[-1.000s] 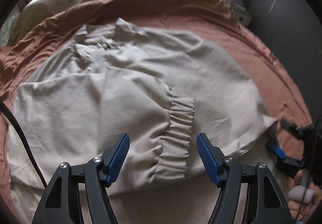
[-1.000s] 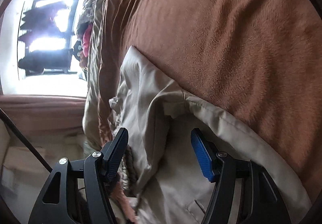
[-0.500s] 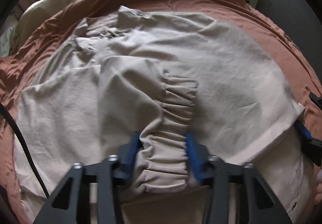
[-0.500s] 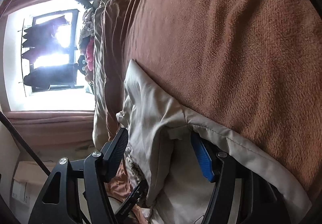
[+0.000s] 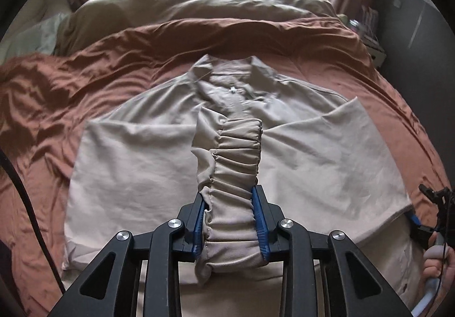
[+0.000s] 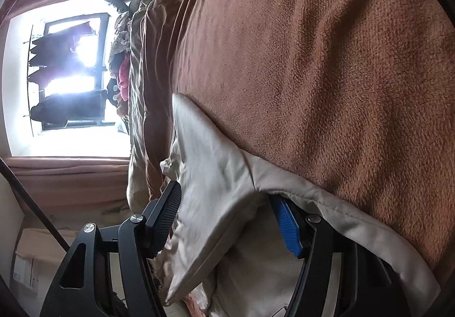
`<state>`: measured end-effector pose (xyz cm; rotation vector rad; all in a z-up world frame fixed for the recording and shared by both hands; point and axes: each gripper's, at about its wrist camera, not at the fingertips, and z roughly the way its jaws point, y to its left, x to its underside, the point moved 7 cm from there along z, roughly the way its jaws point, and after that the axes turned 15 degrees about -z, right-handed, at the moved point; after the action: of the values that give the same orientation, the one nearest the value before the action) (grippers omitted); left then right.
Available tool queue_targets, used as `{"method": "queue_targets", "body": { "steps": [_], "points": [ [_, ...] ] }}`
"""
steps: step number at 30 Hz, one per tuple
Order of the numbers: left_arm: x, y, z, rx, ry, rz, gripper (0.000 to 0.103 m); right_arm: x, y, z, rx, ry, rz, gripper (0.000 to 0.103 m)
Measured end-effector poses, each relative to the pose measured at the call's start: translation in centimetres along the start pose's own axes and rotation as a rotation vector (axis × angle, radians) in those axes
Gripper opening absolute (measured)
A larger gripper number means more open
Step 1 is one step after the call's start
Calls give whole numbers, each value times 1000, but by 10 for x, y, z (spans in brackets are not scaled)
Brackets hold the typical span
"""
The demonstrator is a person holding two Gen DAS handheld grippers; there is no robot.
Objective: Fold large clothes
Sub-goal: 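Grasp the elastic cuff with the left tool and lift it, then lay the elastic cuff across the jacket body and open the left tool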
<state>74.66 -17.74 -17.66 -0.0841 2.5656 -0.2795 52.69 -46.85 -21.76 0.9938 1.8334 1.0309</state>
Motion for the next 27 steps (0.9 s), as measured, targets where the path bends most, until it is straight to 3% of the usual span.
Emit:
{"method": "queue_targets", "body": {
  "steps": [6,11,16,20,24,25,26,27],
  "points": [
    [23,38,32,-21,119,-79,43,-1,4,3,14,4,-18,63],
    [23,68,27,-35,107,-154,63,4,18,7,20,34,-65,63],
    [21,86,22,-38,112,-182,65,1,17,14,20,40,-72,63],
    [28,95,34,-45,155,-218,74,-5,13,17,33,31,-62,63],
    [46,91,58,16,230,-251,73,-10,9,19,38,19,-66,47],
    [49,92,64,21,237,-265,58,-11,9,20,35,15,-65,45],
    [51,95,69,9,239,-277,35,-13,8,21,27,8,-61,45],
    [53,99,71,-4,235,-284,33,-13,6,22,18,10,-57,45]
  ]
}}
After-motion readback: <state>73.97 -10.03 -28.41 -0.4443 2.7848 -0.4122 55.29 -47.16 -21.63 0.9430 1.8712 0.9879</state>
